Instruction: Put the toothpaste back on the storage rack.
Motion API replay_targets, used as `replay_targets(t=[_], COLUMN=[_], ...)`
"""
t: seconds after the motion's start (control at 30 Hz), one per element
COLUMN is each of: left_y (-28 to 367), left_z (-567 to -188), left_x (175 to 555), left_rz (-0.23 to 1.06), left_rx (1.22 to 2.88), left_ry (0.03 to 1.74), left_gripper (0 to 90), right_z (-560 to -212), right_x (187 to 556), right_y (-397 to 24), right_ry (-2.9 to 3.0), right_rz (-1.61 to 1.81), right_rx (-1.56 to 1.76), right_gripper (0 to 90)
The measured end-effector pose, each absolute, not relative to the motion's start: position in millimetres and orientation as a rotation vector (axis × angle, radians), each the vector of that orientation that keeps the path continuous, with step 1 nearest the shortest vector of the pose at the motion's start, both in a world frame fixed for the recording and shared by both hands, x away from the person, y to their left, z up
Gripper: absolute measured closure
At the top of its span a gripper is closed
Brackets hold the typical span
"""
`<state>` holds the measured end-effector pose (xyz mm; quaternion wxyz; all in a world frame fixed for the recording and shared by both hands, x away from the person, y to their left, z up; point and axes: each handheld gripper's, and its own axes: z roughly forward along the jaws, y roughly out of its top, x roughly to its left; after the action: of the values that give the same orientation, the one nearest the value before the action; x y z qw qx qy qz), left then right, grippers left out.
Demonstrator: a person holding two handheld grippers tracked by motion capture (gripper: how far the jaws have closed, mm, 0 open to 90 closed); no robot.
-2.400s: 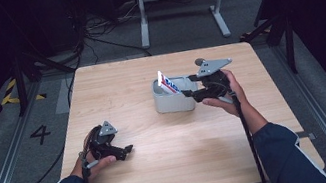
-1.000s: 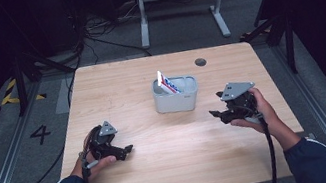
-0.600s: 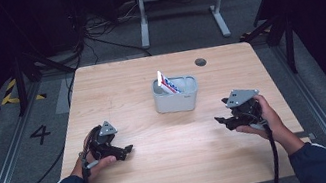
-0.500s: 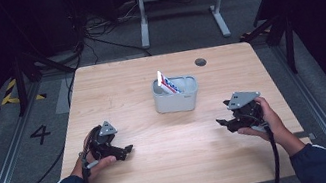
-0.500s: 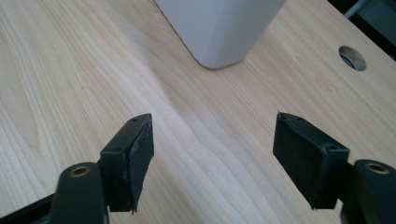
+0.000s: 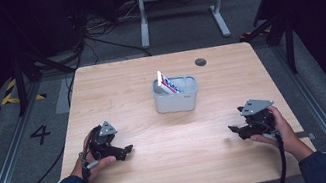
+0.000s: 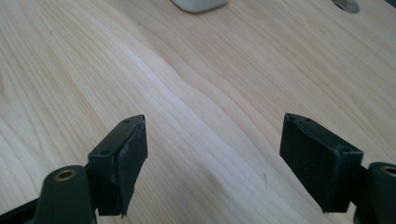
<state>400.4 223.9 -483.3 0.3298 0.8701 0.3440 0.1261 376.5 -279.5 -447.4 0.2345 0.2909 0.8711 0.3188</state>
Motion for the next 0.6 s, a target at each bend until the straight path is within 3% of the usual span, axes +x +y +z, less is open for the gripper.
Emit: replay_targets(t=[0.6], left_y=[224], left_z=[-483], left_x=[401], left_rz=[0.329], left_rx=[2.280], left_ry=[0.891], left_gripper=[0.1], right_z=[-475], right_x=[362], right_y=[-345], right_ry=[2.308], right_rz=[0.938], right_rx=[1.055], right_gripper=[18.4])
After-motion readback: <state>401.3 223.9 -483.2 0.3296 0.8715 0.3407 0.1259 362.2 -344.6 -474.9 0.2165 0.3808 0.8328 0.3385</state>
